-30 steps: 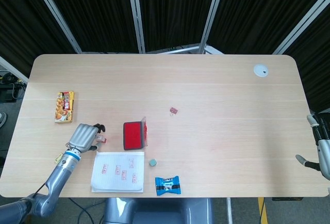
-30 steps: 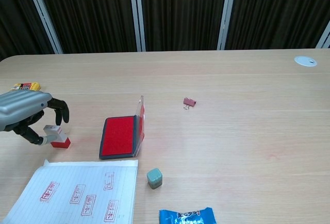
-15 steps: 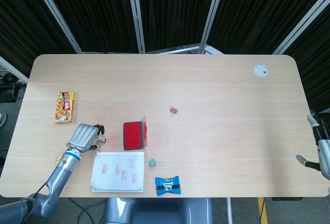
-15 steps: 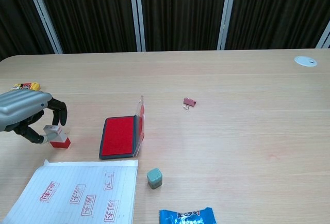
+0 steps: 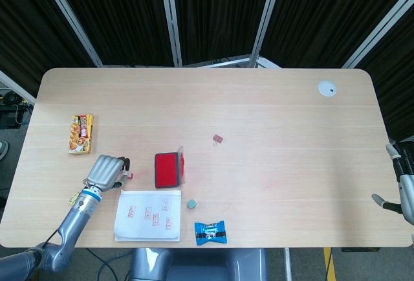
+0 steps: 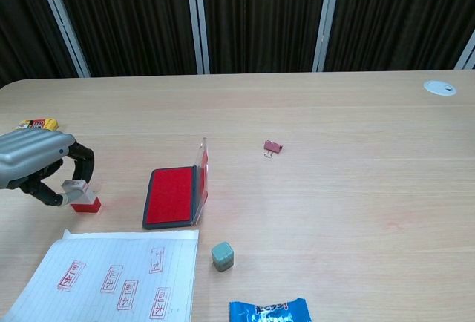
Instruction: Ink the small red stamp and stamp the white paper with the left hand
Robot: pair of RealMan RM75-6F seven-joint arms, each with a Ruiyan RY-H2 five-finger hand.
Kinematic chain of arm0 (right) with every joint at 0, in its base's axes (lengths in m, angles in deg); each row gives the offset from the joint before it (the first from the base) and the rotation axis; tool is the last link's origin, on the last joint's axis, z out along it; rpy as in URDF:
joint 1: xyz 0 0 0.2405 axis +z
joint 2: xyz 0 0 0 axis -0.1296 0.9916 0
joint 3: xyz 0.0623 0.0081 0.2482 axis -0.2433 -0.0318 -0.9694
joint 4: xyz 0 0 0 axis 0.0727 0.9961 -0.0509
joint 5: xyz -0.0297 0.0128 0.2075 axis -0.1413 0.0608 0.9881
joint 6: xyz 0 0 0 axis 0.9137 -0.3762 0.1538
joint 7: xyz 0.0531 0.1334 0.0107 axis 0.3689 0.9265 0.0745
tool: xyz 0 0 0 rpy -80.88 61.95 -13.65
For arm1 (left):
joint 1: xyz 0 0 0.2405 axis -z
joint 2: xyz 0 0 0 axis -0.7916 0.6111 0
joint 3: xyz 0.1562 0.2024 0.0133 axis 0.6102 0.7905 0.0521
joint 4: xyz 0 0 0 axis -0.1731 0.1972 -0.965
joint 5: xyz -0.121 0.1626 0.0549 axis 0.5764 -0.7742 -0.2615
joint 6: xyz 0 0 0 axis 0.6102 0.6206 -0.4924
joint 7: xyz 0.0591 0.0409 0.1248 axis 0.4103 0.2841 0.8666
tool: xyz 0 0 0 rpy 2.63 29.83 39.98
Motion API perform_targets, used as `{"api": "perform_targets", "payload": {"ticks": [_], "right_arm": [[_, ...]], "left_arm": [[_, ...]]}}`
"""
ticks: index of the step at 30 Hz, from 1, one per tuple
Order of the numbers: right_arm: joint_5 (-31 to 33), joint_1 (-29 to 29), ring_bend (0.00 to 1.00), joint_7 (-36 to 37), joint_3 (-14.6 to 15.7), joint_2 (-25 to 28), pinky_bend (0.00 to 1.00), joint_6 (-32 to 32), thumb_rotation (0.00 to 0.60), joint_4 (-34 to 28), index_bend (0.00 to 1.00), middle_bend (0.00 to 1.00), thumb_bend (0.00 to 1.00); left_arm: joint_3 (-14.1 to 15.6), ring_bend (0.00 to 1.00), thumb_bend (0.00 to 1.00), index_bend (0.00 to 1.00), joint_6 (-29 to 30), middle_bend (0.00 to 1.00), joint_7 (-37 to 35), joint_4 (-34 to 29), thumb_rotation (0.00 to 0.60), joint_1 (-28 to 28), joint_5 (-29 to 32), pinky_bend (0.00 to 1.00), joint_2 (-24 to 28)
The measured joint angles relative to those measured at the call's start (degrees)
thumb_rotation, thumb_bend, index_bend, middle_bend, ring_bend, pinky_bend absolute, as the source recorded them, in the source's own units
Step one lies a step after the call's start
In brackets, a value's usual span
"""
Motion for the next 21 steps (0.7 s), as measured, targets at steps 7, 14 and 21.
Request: {"api": "perform_targets", "payload": {"ticks": [7, 14, 21], "right_arm": [[0.1, 0.0, 0.0, -0.1, 0.0, -0.1, 0.0, 0.0, 0.6, 0.0, 0.0, 0.0, 0.0], [0.3, 0.0, 0.0, 0.0, -0.1, -0.1, 0.0, 0.1, 0.6, 0.0, 0.0, 0.0, 0.0], [0.6, 0.0, 0.0, -0.1, -0.2, 0.0, 0.0, 0.0, 0.6, -0.2, 0.0, 0.0, 0.0]], "left_arm": [[0.0, 0.82, 0.38, 0.54, -0.1, 0.53, -0.2, 0.0, 0.6, 0.1, 0.3, 0.87, 0.1], [-0.6, 0.83, 0.39, 0.55, 0.3, 0.54, -1.7, -2.0, 0.6, 0.3, 0.2, 0.87, 1.2], [-2.0, 0.83, 0.38, 0.56, 0.8, 0.55, -2.2, -7.9, 0.6, 1.1, 0.2, 0.87, 3.9]]}}
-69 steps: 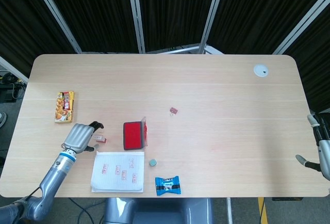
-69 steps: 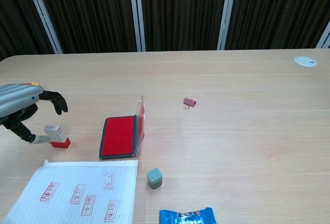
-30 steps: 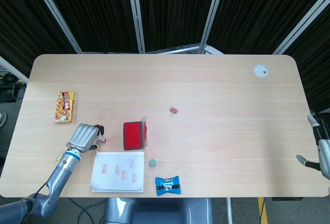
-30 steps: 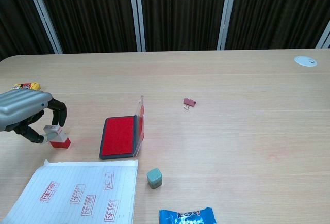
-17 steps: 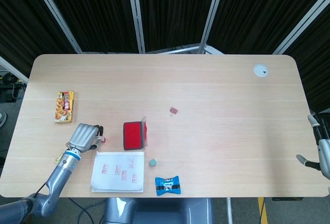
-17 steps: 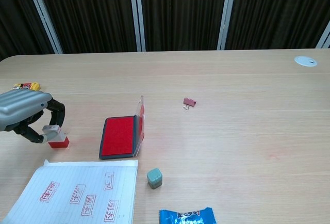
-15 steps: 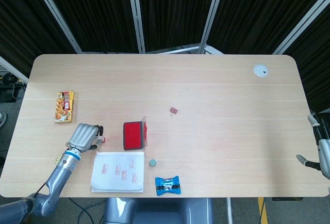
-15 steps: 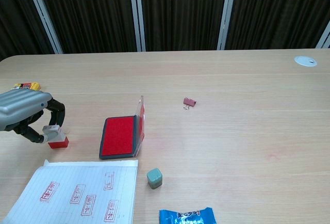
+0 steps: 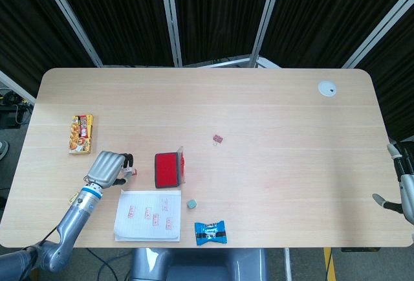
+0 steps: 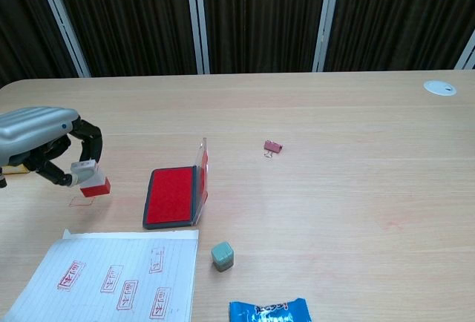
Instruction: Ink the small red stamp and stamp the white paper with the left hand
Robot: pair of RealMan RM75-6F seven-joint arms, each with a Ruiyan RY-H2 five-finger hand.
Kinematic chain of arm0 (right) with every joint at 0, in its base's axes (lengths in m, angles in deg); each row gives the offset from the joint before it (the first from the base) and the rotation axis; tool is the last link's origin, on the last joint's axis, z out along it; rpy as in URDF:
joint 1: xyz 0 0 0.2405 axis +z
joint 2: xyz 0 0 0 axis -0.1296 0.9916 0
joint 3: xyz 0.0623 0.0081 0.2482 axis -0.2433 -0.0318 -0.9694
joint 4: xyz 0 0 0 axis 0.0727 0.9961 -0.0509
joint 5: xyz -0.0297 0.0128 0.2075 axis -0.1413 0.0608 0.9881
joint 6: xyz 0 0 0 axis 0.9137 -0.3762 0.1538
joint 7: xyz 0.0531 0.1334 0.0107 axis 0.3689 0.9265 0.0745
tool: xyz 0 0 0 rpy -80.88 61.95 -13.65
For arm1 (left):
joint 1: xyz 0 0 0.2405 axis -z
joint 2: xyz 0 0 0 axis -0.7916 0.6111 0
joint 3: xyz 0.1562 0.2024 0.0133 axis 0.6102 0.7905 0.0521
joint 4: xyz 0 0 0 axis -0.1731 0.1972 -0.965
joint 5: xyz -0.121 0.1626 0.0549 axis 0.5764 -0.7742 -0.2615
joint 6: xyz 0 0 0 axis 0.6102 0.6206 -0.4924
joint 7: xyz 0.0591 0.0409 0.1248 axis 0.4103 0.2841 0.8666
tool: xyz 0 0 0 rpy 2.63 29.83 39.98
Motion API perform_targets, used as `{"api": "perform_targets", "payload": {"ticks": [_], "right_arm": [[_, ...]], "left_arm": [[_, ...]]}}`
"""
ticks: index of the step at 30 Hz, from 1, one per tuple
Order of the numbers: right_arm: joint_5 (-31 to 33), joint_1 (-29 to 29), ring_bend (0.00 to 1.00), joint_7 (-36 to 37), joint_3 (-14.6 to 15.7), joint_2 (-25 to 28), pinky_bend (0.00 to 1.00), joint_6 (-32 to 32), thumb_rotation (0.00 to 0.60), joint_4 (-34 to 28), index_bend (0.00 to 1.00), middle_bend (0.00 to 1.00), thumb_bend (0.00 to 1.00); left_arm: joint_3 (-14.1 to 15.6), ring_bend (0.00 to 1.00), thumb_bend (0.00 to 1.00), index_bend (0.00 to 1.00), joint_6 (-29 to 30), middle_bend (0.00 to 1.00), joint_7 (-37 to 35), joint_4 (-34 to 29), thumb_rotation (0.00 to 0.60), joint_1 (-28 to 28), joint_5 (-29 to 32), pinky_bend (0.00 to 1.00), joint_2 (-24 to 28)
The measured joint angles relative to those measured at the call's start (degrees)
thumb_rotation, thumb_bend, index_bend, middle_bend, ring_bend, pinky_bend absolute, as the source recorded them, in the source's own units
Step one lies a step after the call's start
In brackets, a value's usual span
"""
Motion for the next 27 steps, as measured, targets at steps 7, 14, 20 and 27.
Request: {"api": "perform_targets", "payload": {"ticks": [7, 14, 20, 27], "right_arm": [[0.4, 0.0, 0.0, -0.4, -0.3, 0.1, 0.0, -0.4, 0.6, -0.2, 0.0, 0.0, 0.0], [1.9, 0.1, 0.0, -1.0, -0.6, -0.1, 0.0, 0.2, 0.6, 0.5, 0.0, 0.0, 0.0], [3.1, -0.1, 0.0, -0.8, -0.9, -0.2, 0.0, 0.5, 0.6, 1.3, 0.0, 0.0, 0.0], [3.0, -0.2, 0.0, -0.8, -0.7, -0.3, 0.0, 0.4, 0.6, 1.6, 0.0, 0.0, 0.0]], "left_arm": [[-3.4, 0.83, 0.37, 0.56, -2.0, 0.55, 2.7, -5.9, 0.6, 4.3, 1.9, 0.87, 0.8], [-5.1, 0.83, 0.38, 0.56, -5.6, 0.55, 7.2, -4.1, 0.6, 8.5, 7.5, 0.87, -3.1], [-4.8, 0.83, 0.39, 0.56, -6.7, 0.55, 8.1, -0.2, 0.6, 10.5, 9.8, 0.87, -6.1], [-4.2, 0.83, 0.4, 0.57, -6.7, 0.55, 7.2, 2.3, 0.6, 11.1, 10.2, 0.87, -7.9]]}}
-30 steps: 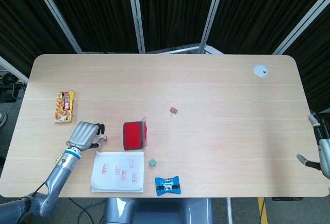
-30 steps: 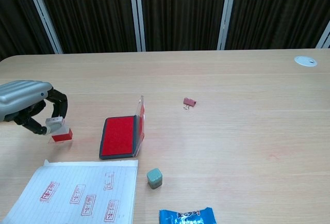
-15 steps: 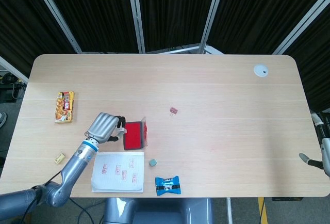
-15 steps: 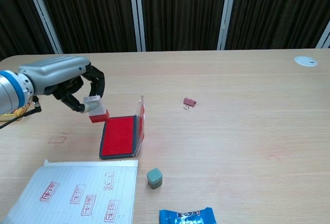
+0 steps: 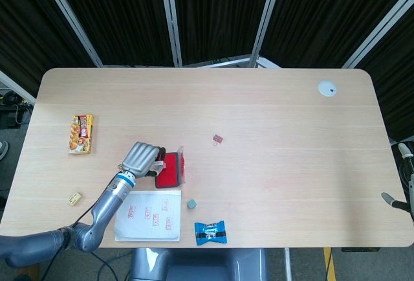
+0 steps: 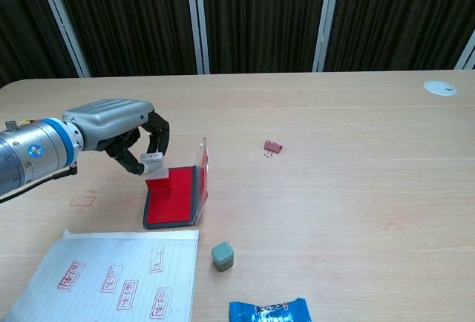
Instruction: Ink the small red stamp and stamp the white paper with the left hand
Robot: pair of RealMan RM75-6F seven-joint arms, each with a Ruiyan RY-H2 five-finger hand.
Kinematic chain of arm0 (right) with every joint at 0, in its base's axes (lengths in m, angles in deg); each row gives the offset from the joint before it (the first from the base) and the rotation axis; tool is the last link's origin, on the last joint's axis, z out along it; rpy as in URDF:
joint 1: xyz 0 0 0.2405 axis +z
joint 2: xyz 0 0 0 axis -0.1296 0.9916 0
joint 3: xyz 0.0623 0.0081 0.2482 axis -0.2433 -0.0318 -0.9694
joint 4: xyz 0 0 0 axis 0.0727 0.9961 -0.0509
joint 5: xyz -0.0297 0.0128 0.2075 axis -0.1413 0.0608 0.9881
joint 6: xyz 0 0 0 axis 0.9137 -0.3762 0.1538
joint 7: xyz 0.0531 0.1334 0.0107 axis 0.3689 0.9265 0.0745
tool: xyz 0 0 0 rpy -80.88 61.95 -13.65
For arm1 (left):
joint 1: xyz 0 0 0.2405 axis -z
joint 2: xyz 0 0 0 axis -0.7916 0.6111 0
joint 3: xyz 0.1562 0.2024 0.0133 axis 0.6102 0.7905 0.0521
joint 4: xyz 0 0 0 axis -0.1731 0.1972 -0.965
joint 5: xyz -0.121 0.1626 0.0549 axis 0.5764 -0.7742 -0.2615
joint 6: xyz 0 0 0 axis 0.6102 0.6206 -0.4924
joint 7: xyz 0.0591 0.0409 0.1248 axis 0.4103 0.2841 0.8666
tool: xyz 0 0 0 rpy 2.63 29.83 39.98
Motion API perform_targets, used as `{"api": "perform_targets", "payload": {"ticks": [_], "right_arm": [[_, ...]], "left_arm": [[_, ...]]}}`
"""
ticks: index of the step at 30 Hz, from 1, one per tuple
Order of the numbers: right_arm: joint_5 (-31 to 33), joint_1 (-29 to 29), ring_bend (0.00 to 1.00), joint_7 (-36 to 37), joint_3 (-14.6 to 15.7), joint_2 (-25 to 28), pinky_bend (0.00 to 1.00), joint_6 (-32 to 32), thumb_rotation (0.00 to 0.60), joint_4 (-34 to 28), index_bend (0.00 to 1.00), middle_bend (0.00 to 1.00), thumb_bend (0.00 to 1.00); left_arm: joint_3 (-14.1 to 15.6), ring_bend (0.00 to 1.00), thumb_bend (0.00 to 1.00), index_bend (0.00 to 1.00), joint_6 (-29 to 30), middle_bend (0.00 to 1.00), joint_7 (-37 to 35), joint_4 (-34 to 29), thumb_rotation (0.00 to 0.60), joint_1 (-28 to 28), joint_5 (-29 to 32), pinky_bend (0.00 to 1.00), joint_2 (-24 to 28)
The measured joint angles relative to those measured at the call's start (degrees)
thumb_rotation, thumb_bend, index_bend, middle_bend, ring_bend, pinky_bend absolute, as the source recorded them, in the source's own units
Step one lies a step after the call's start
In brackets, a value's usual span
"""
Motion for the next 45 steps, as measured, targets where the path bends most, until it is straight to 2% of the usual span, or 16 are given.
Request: {"api": "perform_targets", "payload": {"ticks": [25, 38, 45], "right_arm": [[1.1, 0.4, 0.0, -0.5, -0.1, -0.8, 0.0, 1.2, 0.6, 1.2, 0.0, 0.0, 0.0], [1.1, 0.5, 0.0, -0.5, -0.1, -0.9, 0.0, 1.4, 0.6, 1.3, 0.0, 0.0, 0.0], [1.4, 0.5, 0.0, -0.3, -0.1, -0.9, 0.0, 1.6, 0.6, 1.4, 0.0, 0.0, 0.0]], "left_arm": [[2.2, 0.83, 0.41, 0.57, -0.9, 0.55, -2.1, 9.9, 0.6, 1.6, -0.2, 0.87, -6.6], [2.7, 0.83, 0.41, 0.57, -0.4, 0.55, -3.6, 10.0, 0.6, 1.1, -1.1, 0.87, -6.2], [2.1, 0.83, 0.41, 0.57, 0.6, 0.55, -3.8, 8.0, 0.6, 1.0, -1.6, 0.87, -5.1]]}}
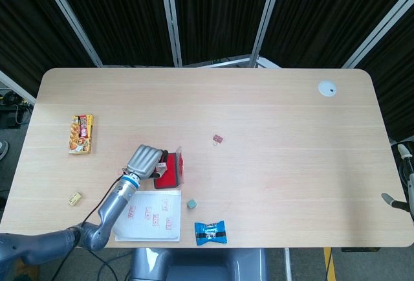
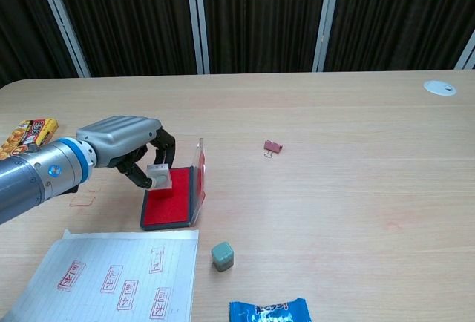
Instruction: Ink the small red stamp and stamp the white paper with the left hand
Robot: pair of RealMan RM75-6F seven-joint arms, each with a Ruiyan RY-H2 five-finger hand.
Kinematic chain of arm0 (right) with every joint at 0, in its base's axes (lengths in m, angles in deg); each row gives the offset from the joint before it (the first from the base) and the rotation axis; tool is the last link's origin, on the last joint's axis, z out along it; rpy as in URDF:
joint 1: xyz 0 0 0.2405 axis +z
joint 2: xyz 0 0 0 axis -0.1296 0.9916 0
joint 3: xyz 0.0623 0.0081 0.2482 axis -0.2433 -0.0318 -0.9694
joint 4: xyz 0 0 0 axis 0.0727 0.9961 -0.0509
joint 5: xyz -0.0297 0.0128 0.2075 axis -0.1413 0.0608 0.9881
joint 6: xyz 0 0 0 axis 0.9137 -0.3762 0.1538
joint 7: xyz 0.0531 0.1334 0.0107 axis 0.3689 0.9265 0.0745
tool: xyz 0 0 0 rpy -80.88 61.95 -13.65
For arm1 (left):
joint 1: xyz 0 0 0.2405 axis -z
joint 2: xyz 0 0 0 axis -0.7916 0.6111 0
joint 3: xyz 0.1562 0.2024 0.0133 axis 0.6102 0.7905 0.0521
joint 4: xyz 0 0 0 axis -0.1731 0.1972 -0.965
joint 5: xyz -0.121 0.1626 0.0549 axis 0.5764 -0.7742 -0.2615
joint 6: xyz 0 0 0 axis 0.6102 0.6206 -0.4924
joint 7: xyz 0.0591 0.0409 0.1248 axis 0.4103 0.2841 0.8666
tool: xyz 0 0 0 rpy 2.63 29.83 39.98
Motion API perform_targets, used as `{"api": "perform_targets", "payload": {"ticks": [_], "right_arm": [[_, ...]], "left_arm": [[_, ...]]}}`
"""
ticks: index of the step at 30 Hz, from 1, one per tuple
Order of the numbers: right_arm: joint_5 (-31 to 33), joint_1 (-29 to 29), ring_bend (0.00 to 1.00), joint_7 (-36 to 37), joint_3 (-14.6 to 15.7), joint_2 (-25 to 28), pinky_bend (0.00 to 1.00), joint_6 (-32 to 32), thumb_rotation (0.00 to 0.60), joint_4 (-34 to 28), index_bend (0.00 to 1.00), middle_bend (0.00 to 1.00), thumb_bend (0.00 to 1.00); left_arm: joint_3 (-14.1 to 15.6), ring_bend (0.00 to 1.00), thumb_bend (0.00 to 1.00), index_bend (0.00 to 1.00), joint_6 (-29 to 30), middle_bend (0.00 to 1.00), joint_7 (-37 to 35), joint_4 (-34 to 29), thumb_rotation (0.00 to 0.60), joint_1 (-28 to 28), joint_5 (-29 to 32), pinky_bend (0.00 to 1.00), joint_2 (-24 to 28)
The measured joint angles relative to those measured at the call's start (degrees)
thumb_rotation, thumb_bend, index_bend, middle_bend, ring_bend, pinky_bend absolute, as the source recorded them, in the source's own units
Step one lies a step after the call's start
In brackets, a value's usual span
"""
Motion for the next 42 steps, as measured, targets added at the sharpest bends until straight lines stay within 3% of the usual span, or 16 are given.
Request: {"api": "perform_targets", "payload": {"ticks": [12, 22, 29, 42], "right_arm": [[-0.2, 0.0, 0.0, -0.2, 0.0, 0.0, 0.0, -0.2, 0.6, -0.2, 0.0, 0.0, 0.0], [-1.0, 0.0, 0.0, 0.2, 0.2, 0.2, 0.0, -0.3, 0.6, -0.8, 0.0, 0.0, 0.0], [-2.0, -0.1, 0.0, 0.6, 0.3, 0.6, 0.0, -0.8, 0.6, -1.6, 0.0, 0.0, 0.0], [-1.3, -0.1, 0.0, 0.5, 0.3, 0.6, 0.0, -0.5, 0.6, -1.3, 0.0, 0.0, 0.0]], "left_arm": [[-0.7, 0.83, 0.41, 0.57, 3.5, 0.55, 0.0, -12.6, 0.6, -1.4, -1.3, 0.87, 7.5], [5.2, 0.83, 0.42, 0.59, 10.9, 0.55, 1.7, -23.6, 0.6, -8.0, -4.3, 0.87, 14.4], [9.5, 0.82, 0.42, 0.59, 12.4, 0.55, 1.8, -23.7, 0.6, -10.8, -7.8, 0.87, 14.8], [12.0, 0.83, 0.42, 0.59, 10.3, 0.56, 0.8, -18.5, 0.6, -11.3, -13.9, 0.87, 11.4]]}}
